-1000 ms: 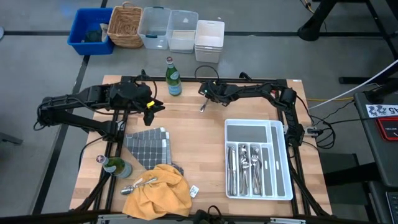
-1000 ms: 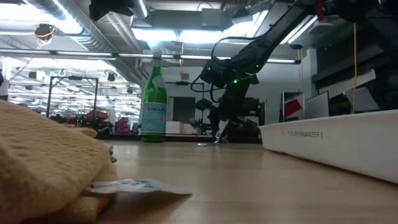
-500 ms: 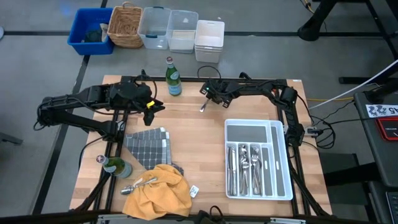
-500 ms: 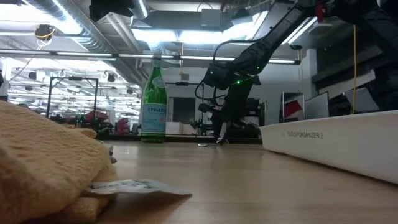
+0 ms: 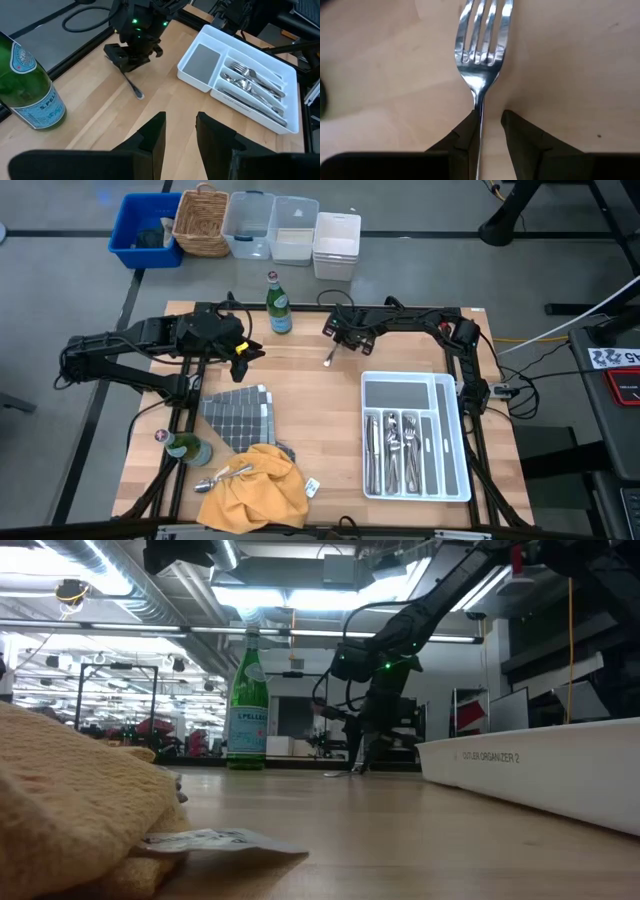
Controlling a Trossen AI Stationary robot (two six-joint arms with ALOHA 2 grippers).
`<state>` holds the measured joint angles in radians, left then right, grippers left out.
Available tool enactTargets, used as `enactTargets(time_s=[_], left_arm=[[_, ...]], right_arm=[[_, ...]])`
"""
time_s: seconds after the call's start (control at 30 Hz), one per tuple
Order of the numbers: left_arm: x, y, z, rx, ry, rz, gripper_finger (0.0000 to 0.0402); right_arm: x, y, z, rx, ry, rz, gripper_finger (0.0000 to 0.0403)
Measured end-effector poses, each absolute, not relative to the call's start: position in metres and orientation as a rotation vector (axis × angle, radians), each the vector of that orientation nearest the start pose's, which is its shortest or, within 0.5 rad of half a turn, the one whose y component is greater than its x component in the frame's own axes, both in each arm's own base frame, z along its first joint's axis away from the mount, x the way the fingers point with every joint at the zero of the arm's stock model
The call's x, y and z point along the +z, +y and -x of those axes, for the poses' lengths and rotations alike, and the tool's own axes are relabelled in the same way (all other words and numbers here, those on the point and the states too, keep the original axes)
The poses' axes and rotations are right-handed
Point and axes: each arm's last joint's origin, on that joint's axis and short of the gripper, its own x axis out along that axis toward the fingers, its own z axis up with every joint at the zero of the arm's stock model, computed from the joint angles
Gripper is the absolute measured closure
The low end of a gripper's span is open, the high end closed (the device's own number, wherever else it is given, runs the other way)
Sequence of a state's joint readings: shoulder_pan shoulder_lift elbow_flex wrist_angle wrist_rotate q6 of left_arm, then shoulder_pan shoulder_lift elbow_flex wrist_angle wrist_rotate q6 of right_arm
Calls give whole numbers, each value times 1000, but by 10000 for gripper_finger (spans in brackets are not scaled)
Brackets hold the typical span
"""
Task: Sort silverware
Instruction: Stack the silver fork into the white utensil tray with the other silver forks
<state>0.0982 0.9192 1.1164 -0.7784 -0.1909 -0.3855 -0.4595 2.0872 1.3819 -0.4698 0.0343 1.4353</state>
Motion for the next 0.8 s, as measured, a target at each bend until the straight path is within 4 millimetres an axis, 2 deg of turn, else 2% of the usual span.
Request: enactTargets(time_s=[0.17,0.33,0.57,0.8], left_arm=[[367,22,-167,389,521,345,306],[367,22,-167,391,520,352,306],[367,22,-167,391,520,352,306],[367,22,-167,389,522,345,306]], right_arm=[[132,-183,-370,-1156,719,-1456,309],[144,-184,-376,-1101,778,-1407,309],[180,-195,-391,-1130,686,-1291,309],[181,-192,-389,-1184,709,-1310,308]])
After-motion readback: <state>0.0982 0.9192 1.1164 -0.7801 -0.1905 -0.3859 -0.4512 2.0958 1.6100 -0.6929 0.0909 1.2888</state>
